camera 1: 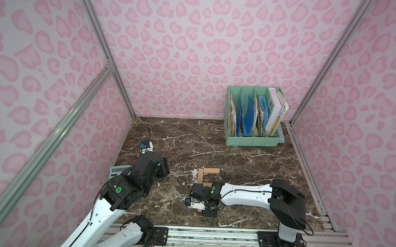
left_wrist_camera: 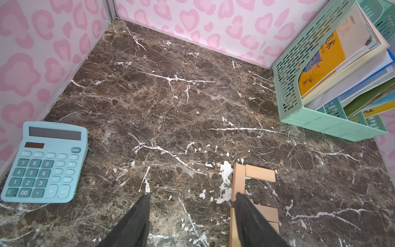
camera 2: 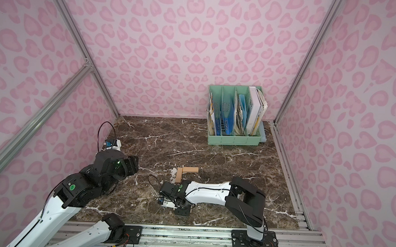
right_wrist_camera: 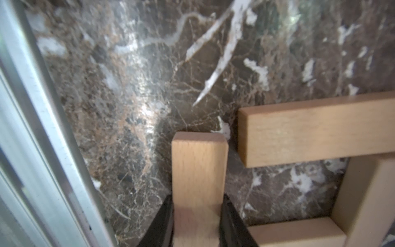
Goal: Assemble the number 6 with building blocks
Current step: Assemble the building block at the center of the board.
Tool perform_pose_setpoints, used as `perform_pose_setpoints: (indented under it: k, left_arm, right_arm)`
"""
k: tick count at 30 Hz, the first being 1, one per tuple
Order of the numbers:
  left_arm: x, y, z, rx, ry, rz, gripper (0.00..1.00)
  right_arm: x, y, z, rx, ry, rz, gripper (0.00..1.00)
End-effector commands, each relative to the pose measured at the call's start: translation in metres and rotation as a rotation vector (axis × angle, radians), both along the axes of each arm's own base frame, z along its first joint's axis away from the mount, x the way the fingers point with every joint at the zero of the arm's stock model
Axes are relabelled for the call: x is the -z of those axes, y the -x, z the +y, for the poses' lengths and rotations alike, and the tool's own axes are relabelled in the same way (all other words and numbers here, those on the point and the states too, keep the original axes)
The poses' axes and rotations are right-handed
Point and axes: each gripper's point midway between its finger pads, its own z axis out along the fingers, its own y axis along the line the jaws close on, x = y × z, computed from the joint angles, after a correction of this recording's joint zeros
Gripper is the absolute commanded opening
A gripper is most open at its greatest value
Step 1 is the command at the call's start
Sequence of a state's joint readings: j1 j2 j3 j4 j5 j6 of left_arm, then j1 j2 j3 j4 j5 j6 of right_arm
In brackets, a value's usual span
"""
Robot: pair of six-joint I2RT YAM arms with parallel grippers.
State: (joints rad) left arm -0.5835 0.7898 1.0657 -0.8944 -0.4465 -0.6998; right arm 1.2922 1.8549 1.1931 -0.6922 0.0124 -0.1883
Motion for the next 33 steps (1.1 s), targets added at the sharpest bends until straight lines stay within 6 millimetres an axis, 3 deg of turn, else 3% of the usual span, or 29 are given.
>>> perform_pose_setpoints:
  k: [1, 33]
  left_arm:
    - [0.0004, -0.0006, 0.0014, -0.008, -0.005, -0.002, 0.66]
    - [0.0015, 0.0036, 0.0056, -0.02, 0.002, -0.006, 0.66]
  right_arm:
    - [0.0013, 0.001, -0.0001, -0.01, 0.003, 0.006, 0.35]
    - [0.0023, -0.0025, 0.0019, -0.011, 0.015, -0.005, 0.39]
